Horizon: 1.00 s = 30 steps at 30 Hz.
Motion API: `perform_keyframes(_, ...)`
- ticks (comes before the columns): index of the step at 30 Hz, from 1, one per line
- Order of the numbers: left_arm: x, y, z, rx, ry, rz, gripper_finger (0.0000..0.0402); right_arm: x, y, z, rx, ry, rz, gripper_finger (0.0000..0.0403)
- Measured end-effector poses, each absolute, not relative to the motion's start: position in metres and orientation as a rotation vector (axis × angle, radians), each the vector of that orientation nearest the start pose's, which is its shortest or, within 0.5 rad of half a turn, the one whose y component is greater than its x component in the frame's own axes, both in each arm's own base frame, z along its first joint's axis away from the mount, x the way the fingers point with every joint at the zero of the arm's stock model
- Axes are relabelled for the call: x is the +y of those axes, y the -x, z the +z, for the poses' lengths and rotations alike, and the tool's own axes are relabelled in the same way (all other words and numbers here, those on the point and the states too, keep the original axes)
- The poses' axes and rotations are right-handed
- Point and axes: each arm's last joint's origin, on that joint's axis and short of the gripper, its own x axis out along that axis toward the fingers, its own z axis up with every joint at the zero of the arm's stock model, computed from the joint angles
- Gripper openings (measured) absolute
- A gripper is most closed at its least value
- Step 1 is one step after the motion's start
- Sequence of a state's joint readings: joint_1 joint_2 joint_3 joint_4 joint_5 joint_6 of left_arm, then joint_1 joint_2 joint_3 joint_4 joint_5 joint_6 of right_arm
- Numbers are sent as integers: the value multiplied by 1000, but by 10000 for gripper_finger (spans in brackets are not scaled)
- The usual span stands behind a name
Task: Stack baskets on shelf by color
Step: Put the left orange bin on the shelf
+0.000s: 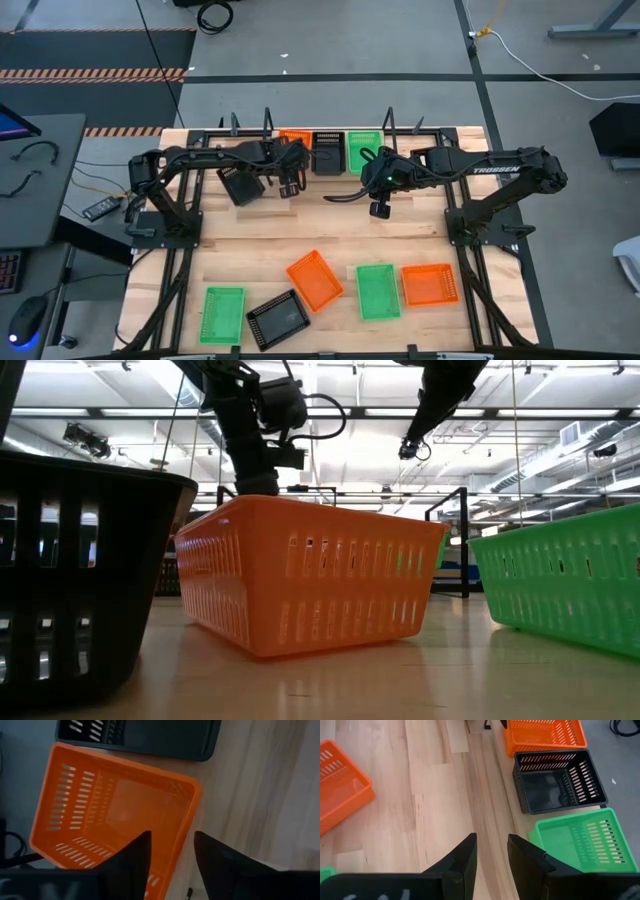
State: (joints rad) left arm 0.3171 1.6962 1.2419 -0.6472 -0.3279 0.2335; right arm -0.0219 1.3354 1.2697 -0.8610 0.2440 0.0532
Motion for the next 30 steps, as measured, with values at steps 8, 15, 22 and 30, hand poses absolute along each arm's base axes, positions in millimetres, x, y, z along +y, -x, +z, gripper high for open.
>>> perform_keyframes(8, 116, -321, 226, 1189, -182, 387, 143, -13, -264, 327, 917, 52, -268, 114)
perform_keyframes(15, 117, -325, 212, 1244, -175, 371, 142, -13, -265, 328, 907, 52, -268, 114)
perform_keyframes(22, 119, -330, 201, 1251, -158, 396, 142, -13, -265, 328, 907, 52, -268, 114)
perform_keyframes(30, 121, -332, 202, 1225, -154, 462, 142, -13, -265, 328, 906, 52, -267, 114)
